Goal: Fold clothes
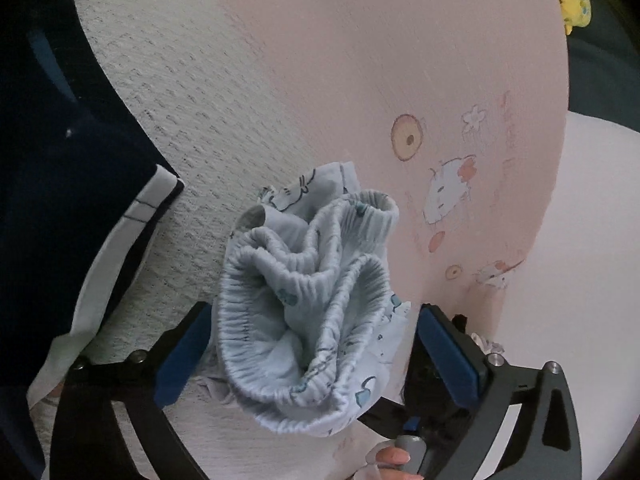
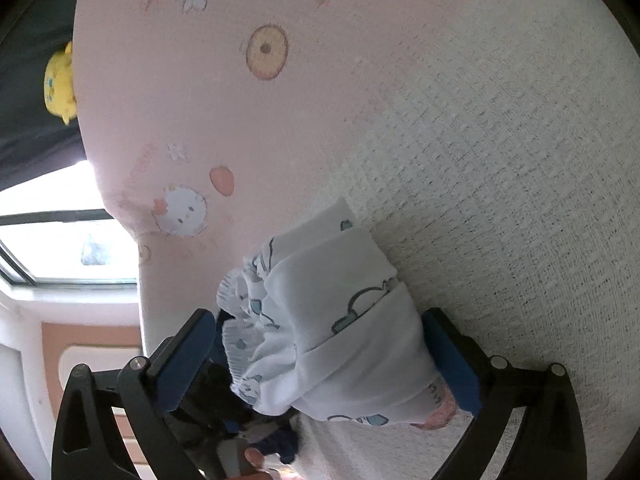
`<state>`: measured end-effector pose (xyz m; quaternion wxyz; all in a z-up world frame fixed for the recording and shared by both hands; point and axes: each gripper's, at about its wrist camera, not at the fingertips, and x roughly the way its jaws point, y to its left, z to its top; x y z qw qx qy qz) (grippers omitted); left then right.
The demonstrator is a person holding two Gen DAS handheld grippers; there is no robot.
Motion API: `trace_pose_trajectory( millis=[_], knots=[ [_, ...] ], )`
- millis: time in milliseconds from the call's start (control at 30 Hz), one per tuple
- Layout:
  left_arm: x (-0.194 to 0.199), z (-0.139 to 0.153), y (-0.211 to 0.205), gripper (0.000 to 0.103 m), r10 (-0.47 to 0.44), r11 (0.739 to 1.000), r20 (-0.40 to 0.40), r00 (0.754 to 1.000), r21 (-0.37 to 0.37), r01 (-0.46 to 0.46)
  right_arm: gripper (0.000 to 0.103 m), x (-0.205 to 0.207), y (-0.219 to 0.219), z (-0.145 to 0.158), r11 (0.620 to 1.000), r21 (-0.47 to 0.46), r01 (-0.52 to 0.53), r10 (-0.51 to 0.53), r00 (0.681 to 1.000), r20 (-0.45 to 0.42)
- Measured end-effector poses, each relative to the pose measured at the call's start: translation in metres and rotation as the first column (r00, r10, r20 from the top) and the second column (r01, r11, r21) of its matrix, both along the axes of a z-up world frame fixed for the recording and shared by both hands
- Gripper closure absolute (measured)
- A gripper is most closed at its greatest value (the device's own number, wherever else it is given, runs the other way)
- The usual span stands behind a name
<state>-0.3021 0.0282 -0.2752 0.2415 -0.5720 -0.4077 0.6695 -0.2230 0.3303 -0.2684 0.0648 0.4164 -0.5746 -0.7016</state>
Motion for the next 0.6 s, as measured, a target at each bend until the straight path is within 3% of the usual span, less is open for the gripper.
trace_pose_trajectory(
  millis=[200, 300, 333, 367, 433, 500, 600],
  knots=[
    [0.006, 0.006, 0.007, 0.001, 0.028, 0.998, -0.021, 0.999, -0.052, -0.029, 0.001, -0.008, 0.002, -0.001, 0.999, -0.007, -0.033, 0.033, 0.999, 0.043],
    [0.008, 0.011, 0.017, 0.009, 0.028, 0.989, -0.043, 0.999, -0.142, -0.034, 0.001, -0.009, 0.002, -0.001, 0.999, -0.009, -0.037, 0.037, 0.998, 0.048],
    [0.010, 0.015, 0.022, 0.019, 0.018, 0.979, -0.056, 0.998, -0.201, -0.029, 0.002, -0.009, 0.001, 0.000, 0.999, 0.003, -0.036, 0.036, 0.998, 0.048],
    [0.012, 0.017, 0.027, 0.034, 0.004, 0.964, -0.071, 0.997, -0.265, -0.022, 0.002, -0.010, -0.002, 0.002, 0.998, 0.038, -0.046, 0.044, 0.998, 0.053],
    [0.018, 0.024, 0.039, 0.047, -0.062, 0.918, -0.119, 0.991, -0.397, 0.009, 0.006, -0.011, -0.009, 0.008, 0.990, 0.118, -0.073, 0.065, 0.996, 0.067],
    [0.022, 0.027, 0.046, 0.049, -0.105, 0.893, -0.152, 0.983, -0.449, 0.026, 0.023, -0.014, -0.017, 0.015, 0.970, 0.217, -0.109, 0.090, 0.992, 0.093],
    [0.020, 0.025, 0.042, 0.053, -0.078, 0.905, -0.134, 0.988, -0.426, 0.014, 0.042, -0.017, -0.036, 0.027, 0.896, 0.409, -0.171, 0.118, 0.981, 0.153]
  ],
)
